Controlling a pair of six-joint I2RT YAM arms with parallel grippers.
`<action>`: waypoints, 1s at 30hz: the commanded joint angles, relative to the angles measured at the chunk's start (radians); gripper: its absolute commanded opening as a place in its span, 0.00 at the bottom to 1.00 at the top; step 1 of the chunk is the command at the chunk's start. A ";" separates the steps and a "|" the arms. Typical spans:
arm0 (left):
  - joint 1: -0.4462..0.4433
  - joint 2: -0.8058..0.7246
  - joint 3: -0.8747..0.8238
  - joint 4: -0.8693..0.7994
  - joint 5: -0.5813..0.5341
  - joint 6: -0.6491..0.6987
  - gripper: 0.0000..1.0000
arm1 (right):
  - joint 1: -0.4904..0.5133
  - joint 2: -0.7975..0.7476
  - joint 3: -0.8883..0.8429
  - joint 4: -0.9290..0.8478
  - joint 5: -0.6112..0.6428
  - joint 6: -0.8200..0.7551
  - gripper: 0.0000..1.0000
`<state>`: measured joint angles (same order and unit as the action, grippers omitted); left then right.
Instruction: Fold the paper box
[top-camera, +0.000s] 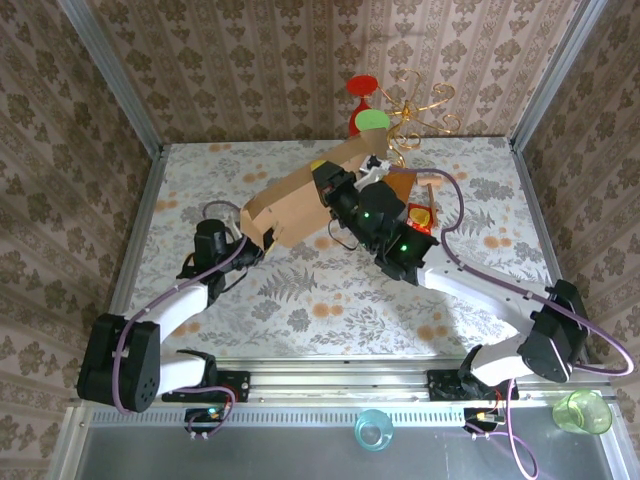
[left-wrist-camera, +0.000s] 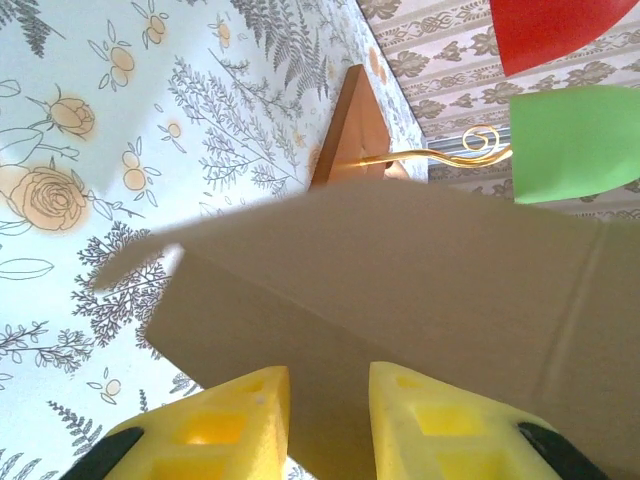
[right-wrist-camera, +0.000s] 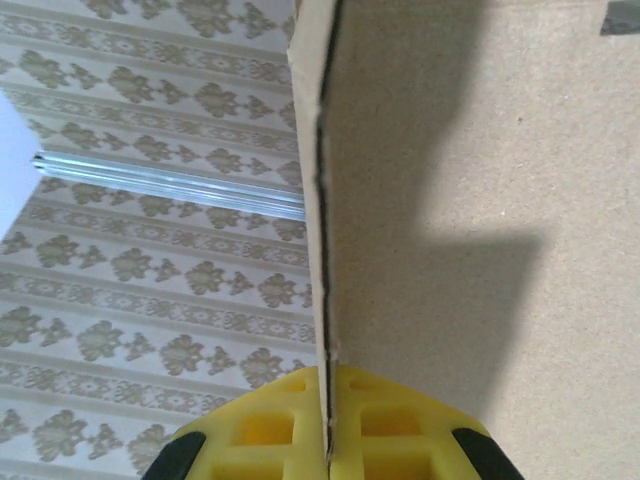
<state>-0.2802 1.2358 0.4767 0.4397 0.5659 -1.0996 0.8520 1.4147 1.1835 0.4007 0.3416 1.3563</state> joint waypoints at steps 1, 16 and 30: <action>-0.003 0.017 0.023 -0.032 0.026 0.032 0.28 | 0.014 -0.016 0.044 -0.041 0.054 -0.009 0.00; -0.047 -0.006 -0.094 0.089 0.031 -0.057 0.27 | -0.061 0.203 0.008 0.136 0.010 0.059 0.00; 0.215 -0.600 0.014 -0.800 -0.259 0.125 0.36 | -0.084 0.306 -0.072 0.315 0.013 0.088 0.00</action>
<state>-0.0757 0.7048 0.4213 -0.1337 0.4076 -1.0431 0.7746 1.6958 1.1313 0.6544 0.3382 1.4460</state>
